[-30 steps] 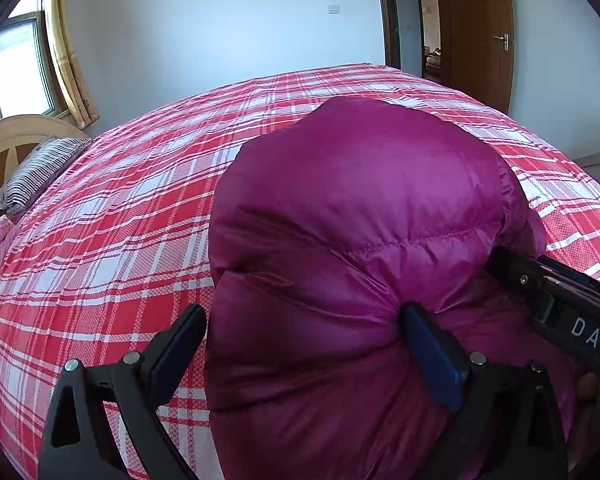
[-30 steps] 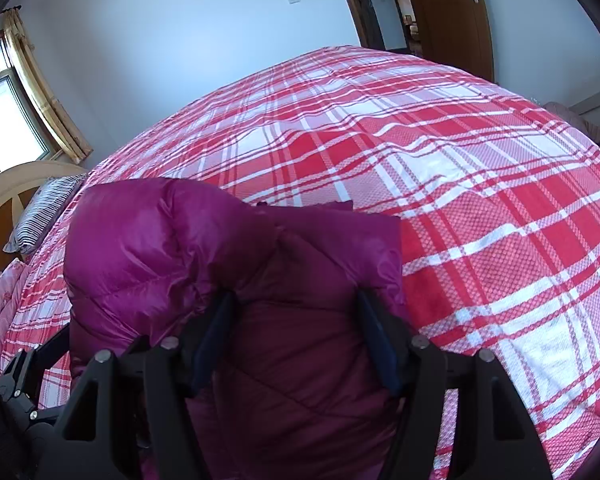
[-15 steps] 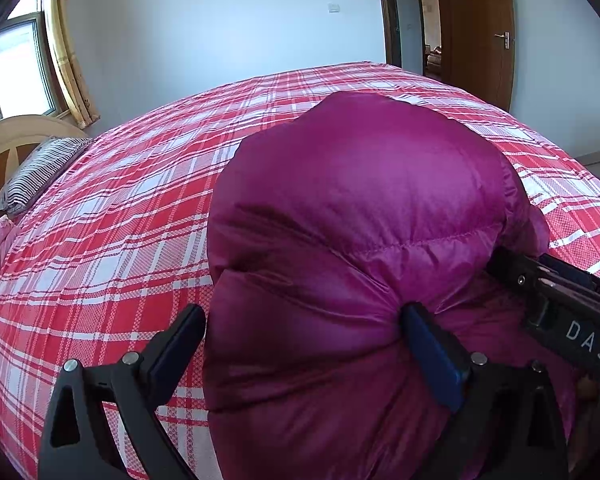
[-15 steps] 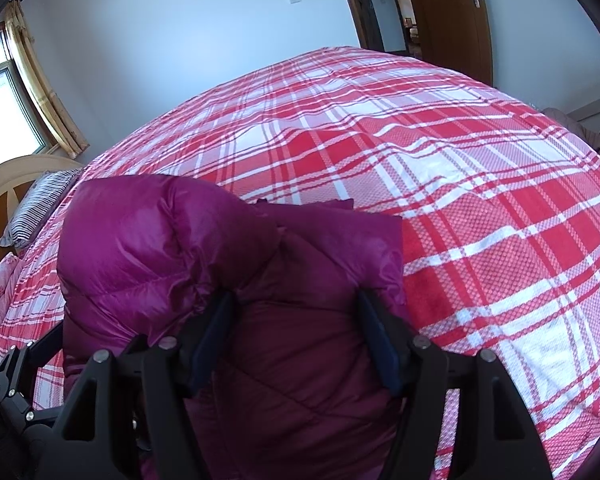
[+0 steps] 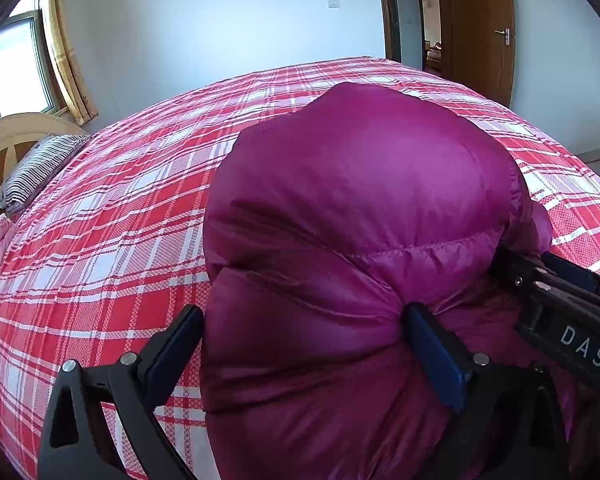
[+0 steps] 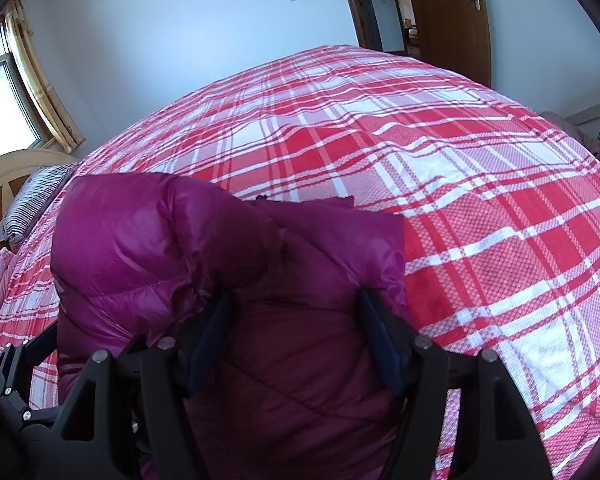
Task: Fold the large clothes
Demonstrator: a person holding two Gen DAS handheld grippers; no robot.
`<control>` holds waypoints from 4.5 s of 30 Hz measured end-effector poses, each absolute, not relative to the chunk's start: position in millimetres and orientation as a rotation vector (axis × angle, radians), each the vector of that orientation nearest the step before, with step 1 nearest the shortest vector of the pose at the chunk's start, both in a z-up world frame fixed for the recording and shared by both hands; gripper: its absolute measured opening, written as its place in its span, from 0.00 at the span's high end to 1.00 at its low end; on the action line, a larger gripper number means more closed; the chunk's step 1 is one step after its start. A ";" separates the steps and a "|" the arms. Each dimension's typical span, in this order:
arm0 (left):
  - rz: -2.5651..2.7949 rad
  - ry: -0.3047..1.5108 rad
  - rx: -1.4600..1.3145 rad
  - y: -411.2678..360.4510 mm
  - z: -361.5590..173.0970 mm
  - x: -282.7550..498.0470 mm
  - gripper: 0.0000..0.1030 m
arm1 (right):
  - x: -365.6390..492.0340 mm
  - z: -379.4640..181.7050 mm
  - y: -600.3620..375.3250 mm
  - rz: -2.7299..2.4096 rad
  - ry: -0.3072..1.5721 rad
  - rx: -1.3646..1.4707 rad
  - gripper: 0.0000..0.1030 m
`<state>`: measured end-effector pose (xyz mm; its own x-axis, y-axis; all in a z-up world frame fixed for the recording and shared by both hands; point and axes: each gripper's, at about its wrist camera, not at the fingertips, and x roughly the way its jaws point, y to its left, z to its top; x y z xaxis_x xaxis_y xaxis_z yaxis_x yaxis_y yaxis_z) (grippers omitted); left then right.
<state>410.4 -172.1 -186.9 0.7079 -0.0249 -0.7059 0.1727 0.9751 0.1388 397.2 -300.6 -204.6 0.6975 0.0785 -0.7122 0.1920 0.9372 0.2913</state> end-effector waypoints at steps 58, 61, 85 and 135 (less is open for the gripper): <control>-0.177 0.861 0.133 -159.3 -194.2 422.0 0.02 | 406.3 -207.7 -286.5 -0.114 0.859 0.271 0.29; -0.238 0.887 0.056 -139.6 -183.3 412.3 0.02 | 401.0 -202.9 -290.8 -0.070 0.854 0.276 0.29; -0.552 0.774 -0.134 -91.6 -147.5 329.9 0.63 | 361.0 -201.7 -332.8 0.339 0.834 0.493 0.74; 0.025 0.730 -0.151 182.9 -174.5 239.7 0.32 | 439.9 -214.9 37.2 0.816 1.034 0.257 0.71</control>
<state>239.7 182.9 -174.5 0.7456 -0.0294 -0.6657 -0.0758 0.9888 -0.1285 439.9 37.2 -214.9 0.2556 0.7063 -0.6602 -0.4778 0.6859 0.5488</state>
